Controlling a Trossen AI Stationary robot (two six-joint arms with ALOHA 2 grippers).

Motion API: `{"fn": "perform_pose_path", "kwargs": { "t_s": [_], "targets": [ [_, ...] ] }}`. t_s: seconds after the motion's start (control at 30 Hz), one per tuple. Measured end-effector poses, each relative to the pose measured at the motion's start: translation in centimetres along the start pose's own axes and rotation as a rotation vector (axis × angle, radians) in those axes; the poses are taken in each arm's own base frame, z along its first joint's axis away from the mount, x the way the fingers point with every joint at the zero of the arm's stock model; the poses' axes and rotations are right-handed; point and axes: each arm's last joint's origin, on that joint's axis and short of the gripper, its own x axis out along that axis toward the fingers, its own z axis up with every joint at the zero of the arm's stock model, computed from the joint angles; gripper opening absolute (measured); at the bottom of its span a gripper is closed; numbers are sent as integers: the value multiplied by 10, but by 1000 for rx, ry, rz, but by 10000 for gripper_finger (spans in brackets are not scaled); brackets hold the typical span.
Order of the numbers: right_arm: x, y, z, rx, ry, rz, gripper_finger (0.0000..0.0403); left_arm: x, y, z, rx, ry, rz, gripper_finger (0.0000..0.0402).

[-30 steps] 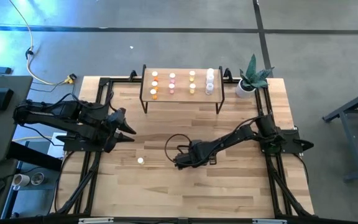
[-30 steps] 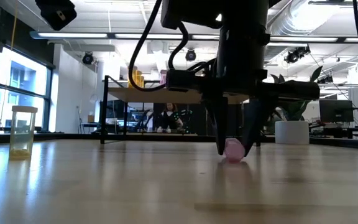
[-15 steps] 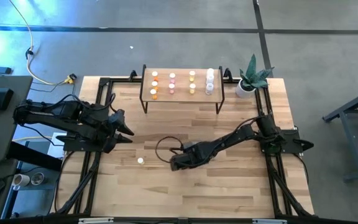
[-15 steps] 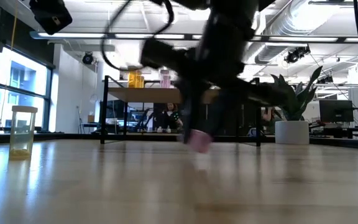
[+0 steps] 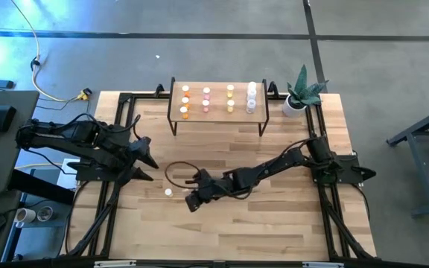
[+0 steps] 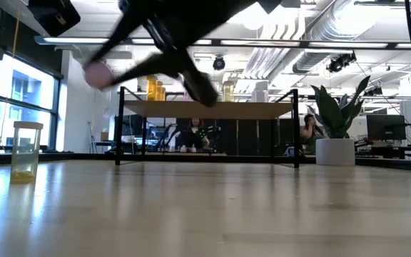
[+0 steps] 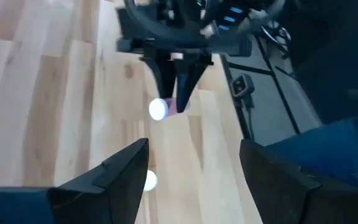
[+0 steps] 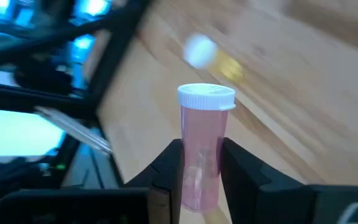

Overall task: Pick and place medicine bottles onto shelf by color
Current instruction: Put the pink pill bottle on the shelf aligned with the other pink pill bottles

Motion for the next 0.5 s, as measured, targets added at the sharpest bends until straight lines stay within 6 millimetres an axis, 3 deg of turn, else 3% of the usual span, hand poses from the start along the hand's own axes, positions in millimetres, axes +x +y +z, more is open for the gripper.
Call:
{"fn": "perform_pose_path", "kwargs": {
  "t_s": [0.27, 0.5],
  "targets": [
    [-3, 19, 19, -173, -135, 209, 73, 4, 1, 1, -11, 18, 0, 240],
    [-18, 50, 44, -403, -186, 200, 73, 10, 2, 2, -17, 40, 5, 239]
  ]
}}
